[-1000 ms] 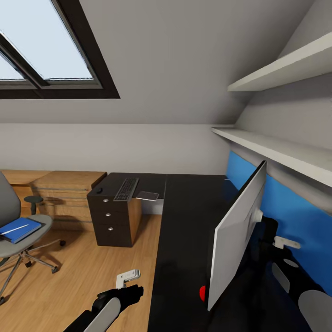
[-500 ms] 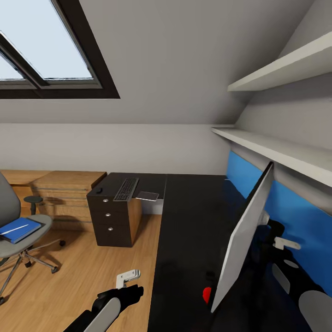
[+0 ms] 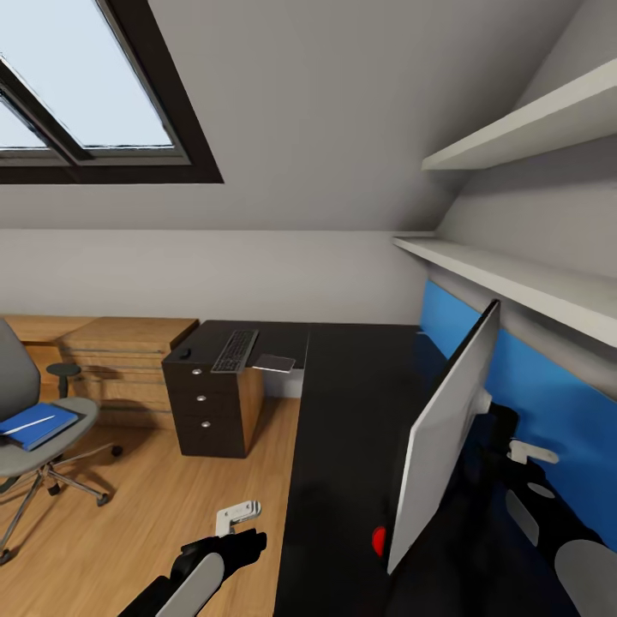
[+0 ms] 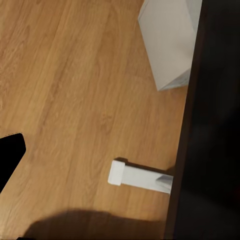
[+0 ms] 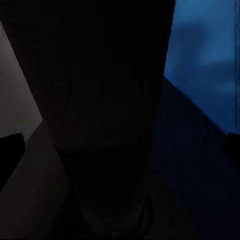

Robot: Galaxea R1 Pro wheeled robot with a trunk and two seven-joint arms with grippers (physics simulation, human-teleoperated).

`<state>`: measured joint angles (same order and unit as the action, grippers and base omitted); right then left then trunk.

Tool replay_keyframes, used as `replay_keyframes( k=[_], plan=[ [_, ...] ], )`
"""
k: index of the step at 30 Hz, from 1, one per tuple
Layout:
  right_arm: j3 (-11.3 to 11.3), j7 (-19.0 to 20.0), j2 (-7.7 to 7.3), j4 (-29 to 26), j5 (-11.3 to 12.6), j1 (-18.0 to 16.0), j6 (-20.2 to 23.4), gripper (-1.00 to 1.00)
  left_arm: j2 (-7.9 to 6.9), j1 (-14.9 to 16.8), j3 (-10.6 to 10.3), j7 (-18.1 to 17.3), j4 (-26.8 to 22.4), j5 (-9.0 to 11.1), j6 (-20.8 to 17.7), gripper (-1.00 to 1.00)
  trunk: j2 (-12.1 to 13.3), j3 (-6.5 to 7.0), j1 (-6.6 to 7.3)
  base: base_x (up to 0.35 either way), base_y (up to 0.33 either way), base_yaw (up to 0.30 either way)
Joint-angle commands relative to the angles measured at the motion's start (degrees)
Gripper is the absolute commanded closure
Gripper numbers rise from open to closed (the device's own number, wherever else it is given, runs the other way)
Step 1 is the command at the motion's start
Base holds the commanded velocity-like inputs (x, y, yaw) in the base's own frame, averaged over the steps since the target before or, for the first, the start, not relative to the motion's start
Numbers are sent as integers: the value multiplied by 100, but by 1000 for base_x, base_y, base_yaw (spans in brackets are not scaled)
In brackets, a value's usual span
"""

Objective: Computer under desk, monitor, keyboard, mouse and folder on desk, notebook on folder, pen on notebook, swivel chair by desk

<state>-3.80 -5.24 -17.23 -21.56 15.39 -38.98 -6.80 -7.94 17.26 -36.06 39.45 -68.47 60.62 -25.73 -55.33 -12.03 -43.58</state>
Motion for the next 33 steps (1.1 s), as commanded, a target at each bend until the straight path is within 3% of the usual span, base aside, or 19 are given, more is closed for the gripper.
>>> replay_keyframes(
  k=[1,16,28,33],
  plan=[
    [10,-4,-1,3,60,-4,-23,-100,-5,7,-15,45,-9,38,-2,-100,-6,-8,1,-226,0,0],
    [10,-4,0,3,60,-4,-23,-100,-4,5,-15,45,-9,38,-2,-100,-6,-8,1,-182,0,0],
    [10,8,4,-27,65,2,-44,-100,-7,5,-8,45,-9,38,-2,-100,-6,-8,1,-301,51,0],
    [8,13,8,-179,79,20,-314,-100,-13,7,1,45,-9,32,-2,-100,-6,-8,1,-264,212,0]
  ],
)
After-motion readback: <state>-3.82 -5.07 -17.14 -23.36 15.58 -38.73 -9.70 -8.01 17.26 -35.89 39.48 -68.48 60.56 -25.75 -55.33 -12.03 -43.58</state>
